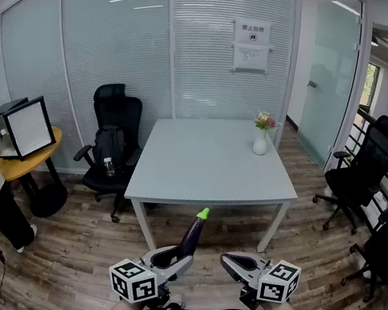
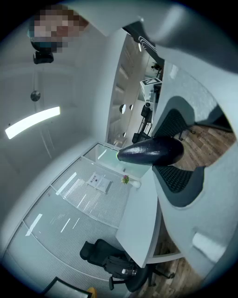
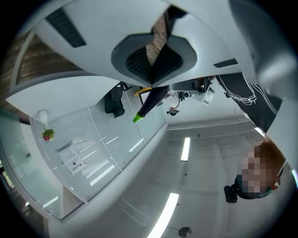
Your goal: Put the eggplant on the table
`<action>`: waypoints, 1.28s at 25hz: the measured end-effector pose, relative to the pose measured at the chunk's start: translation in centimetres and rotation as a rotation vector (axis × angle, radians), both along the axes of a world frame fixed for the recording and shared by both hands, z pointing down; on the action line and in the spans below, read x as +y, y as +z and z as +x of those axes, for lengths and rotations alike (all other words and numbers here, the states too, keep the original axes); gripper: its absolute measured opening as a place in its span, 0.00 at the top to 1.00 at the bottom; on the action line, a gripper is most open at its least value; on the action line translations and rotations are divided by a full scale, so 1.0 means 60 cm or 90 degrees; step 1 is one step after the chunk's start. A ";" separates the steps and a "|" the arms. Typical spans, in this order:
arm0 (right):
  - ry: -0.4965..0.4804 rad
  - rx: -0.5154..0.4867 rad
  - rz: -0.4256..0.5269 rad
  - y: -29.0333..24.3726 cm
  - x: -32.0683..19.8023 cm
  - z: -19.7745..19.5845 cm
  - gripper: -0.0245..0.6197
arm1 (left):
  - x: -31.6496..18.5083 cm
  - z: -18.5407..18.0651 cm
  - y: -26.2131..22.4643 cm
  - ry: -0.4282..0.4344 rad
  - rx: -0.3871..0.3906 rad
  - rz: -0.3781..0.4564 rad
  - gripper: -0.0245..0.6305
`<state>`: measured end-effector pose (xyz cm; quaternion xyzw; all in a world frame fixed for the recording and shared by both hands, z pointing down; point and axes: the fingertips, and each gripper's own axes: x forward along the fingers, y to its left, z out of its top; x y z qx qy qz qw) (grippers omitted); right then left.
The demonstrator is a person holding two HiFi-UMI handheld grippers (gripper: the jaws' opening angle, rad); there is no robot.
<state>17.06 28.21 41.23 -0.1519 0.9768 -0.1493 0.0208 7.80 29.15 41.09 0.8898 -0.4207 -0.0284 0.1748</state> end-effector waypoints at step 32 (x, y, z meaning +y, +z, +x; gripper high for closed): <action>0.032 -0.017 -0.048 0.015 -0.199 -0.056 0.95 | -0.178 -0.070 -0.006 -0.003 0.019 0.006 0.66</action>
